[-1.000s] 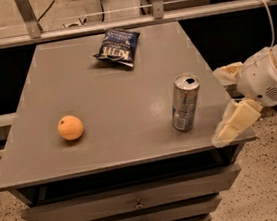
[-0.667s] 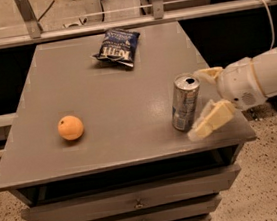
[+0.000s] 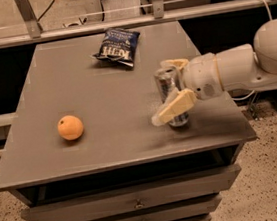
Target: Knock redbull can over
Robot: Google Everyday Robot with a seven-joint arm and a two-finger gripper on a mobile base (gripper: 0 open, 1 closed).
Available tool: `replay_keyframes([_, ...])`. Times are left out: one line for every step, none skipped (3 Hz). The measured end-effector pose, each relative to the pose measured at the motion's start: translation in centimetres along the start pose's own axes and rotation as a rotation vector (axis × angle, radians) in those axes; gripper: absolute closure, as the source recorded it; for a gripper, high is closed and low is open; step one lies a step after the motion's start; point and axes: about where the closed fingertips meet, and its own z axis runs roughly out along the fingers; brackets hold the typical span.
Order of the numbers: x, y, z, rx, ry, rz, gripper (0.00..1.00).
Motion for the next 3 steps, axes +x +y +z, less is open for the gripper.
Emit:
replay_keyframes([-7.3, -1.5, 5.8, -0.058, -0.108, -0.046, 0.0])
replay_keyframes([-7.4, -1.8, 6.1, -0.064, -0.101, -0.045, 0.0])
replay_keyframes([-6.7, -2.4, 4.4, -0.059, -0.068, -0.063, 0.0])
